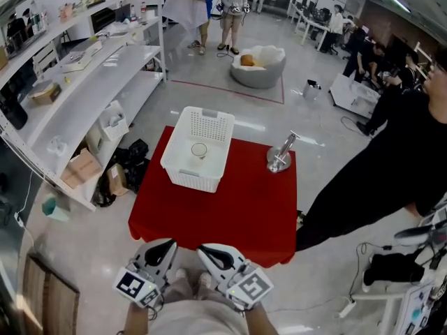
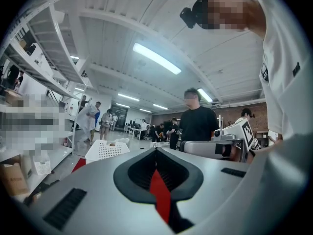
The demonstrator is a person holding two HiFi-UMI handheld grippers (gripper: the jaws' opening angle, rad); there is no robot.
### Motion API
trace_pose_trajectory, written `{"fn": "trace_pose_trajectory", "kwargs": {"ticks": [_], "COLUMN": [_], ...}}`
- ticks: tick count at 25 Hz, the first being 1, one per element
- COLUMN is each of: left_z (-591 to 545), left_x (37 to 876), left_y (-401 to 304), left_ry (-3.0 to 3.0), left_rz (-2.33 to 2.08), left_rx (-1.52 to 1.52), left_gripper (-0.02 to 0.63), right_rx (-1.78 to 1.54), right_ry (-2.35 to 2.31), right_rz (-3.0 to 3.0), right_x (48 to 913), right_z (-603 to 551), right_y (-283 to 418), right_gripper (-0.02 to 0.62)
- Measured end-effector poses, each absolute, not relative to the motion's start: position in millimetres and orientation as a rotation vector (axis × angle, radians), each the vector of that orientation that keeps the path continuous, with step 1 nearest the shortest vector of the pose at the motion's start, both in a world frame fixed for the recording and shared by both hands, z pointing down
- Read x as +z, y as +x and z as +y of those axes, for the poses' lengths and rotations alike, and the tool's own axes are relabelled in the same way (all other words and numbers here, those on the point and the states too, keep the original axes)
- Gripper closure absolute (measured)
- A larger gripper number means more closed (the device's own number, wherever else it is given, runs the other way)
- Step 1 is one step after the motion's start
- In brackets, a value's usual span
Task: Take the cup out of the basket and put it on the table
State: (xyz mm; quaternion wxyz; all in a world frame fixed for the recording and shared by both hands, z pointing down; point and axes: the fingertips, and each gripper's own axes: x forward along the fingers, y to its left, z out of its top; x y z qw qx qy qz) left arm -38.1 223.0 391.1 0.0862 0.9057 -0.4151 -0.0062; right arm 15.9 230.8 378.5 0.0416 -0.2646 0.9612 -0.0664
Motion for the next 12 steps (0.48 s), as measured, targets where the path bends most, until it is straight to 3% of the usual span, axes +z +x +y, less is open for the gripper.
{"fn": "trace_pose_trajectory", "kwargs": {"ticks": [12], "left_z": [177], "left_x": [392], "left_y": [-36], "left_ry": [2.697], "left_rz": [-1.246], "left_rx": [-0.013], "left_gripper": [0.595], "right_rx": [-0.207], "right_ry": [-0.795], "right_rz": [2.937], "right_x": [378], "right_z": [183], "right_y": [16], "right_gripper": [0.588]}}
